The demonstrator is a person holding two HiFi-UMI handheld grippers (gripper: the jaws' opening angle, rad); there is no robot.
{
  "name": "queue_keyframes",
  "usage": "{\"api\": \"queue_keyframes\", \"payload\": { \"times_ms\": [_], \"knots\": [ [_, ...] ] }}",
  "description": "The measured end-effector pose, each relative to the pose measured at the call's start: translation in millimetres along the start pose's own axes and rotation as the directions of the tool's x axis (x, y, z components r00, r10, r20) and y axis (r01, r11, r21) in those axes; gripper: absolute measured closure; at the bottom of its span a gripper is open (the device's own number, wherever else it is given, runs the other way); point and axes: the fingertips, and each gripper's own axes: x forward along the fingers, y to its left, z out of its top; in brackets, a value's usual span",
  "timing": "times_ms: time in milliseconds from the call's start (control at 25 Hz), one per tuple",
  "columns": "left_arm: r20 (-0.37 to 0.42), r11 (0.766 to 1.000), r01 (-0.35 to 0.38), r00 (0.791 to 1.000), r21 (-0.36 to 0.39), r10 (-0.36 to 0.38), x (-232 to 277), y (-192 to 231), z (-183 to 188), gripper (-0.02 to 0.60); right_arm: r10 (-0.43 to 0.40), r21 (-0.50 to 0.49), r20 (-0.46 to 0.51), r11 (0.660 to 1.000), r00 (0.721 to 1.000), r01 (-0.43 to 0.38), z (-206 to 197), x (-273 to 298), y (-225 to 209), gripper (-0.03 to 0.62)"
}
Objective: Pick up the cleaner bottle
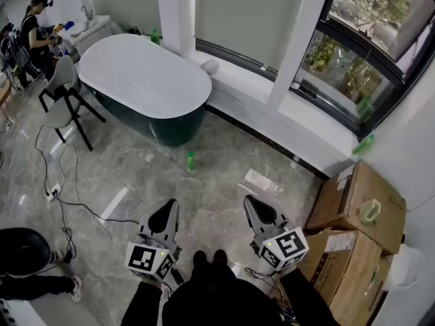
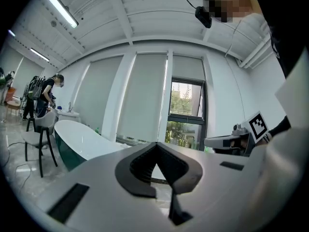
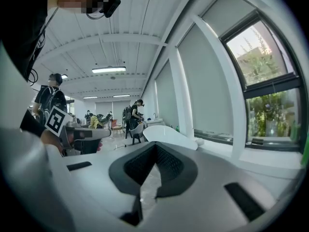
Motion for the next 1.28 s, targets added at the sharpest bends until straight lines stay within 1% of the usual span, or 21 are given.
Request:
{"api": "queue_keyframes", "payload": {
  "times_ms": [200, 400, 640, 880, 1160, 1280],
  "knots": [
    [-0.002, 1.0, -0.003, 1.0, -0.025, 0.002, 3.9, -1.1, -2.5, 0.575, 0.021, 0.026, 0.01, 0.999, 1.0, -0.021, 0.2, -2.0, -2.9, 0.592],
    [-0.011, 1.0, 0.001, 1.0, -0.004, -0.001, 15.1, -2.8, -7.5, 0.575, 0.02, 0.024, 0.01, 1.0, 1.0, -0.021, 1.7, -1.9, -12.4, 0.591],
    [-0.007, 1.0, -0.011, 1.0, 0.007, 0.011, 35.3, -9.6, -6.5, 0.575, 0.01, 0.029, 0.011, 1.0, 1.0, -0.01, 0.1, -1.4, -34.6, 0.592],
    [0.003, 0.999, -0.034, 0.999, 0.008, 0.034, 52.3, -13.0, -5.5, 0.575, 0.024, 0.026, 0.018, 0.999, 1.0, -0.024, 2.6, 0.7, -52.1, 0.592],
    [0.008, 0.999, -0.042, 0.999, 0.016, 0.042, 68.2, -7.3, -5.5, 0.575, 0.044, 0.032, 0.015, 0.999, 0.999, -0.044, 3.8, 12.3, -63.8, 0.591],
    [0.0, 0.999, -0.049, 0.999, 0.016, 0.049, 77.6, 2.2, -12.3, 0.575, 0.043, 0.037, 0.01, 0.998, 0.999, -0.044, 1.1, 21.4, -72.3, 0.591]
  ]
}}
